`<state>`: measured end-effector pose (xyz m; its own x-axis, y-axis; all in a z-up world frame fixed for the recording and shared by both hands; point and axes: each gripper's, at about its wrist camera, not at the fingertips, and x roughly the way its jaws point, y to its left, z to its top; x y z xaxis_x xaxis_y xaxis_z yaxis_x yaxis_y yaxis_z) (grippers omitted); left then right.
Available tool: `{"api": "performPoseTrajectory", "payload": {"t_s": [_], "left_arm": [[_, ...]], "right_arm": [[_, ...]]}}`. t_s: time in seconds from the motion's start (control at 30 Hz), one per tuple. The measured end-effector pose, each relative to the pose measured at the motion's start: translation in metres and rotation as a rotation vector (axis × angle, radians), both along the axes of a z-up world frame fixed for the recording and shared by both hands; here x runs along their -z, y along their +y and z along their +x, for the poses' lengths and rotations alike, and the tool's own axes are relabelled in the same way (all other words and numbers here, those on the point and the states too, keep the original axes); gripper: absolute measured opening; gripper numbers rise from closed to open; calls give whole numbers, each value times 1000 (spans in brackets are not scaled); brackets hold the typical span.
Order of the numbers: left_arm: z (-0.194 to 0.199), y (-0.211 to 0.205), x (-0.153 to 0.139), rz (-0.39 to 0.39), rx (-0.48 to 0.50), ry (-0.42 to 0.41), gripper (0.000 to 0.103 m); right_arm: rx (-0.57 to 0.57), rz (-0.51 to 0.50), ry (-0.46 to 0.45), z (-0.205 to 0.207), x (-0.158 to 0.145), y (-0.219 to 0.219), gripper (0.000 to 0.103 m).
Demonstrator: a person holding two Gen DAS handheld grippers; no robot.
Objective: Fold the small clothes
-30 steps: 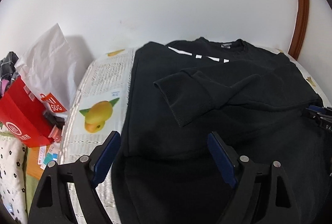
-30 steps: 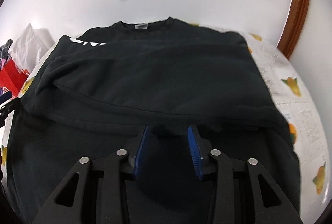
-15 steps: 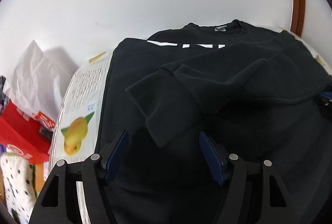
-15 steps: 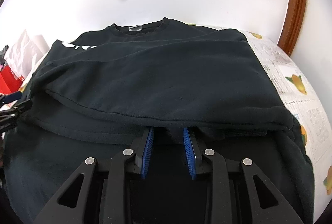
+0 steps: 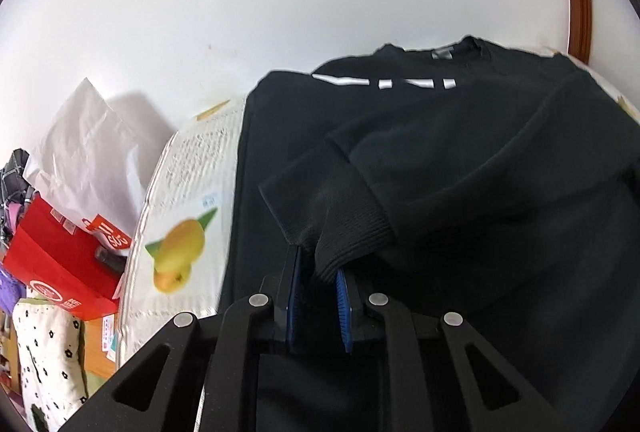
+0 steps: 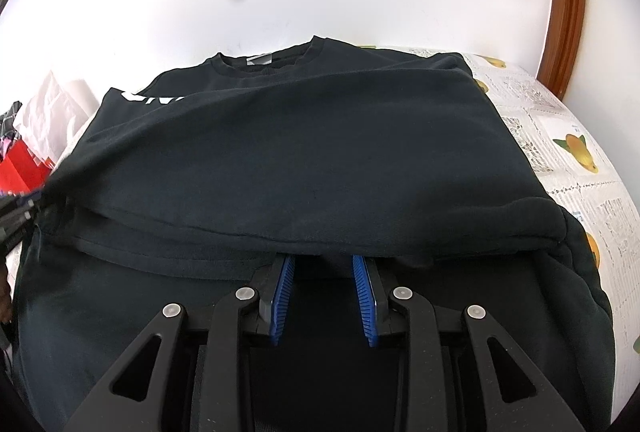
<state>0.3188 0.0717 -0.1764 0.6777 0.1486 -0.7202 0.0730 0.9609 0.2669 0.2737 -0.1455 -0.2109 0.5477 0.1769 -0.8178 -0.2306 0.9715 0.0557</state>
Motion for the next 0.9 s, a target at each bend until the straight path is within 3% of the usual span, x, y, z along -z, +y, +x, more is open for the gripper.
{"api": "performPoseTrajectory", "payload": {"t_s": [0.1, 0.23, 0.33, 0.4, 0.43, 0.53, 0.63, 0.9], "left_arm": [[-2, -2, 3, -1, -14, 19, 20], [-11, 9, 0, -83, -28, 53, 24], [-21, 19, -1, -131, -48, 56, 41], [-28, 24, -4, -154, -58, 46, 59], [-32, 26, -4, -167, -58, 48, 61], [-44, 28, -5, -191, -58, 51, 61], [-56, 29, -6, -198, -65, 50, 61], [-99, 25, -24, -254, -70, -3, 61]], "right_arm": [[-7, 28, 5, -1, -2, -6, 30], [-26, 95, 14, -8, -10, -21, 31], [-30, 132, -24, -19, -30, -36, 32], [0, 107, -53, -25, -42, -45, 39], [25, 81, -67, -28, -47, -52, 40], [96, 24, -93, -39, -57, -72, 44], [164, 4, -109, -56, -64, -96, 55], [195, -128, -102, -110, -66, -124, 56]]}}
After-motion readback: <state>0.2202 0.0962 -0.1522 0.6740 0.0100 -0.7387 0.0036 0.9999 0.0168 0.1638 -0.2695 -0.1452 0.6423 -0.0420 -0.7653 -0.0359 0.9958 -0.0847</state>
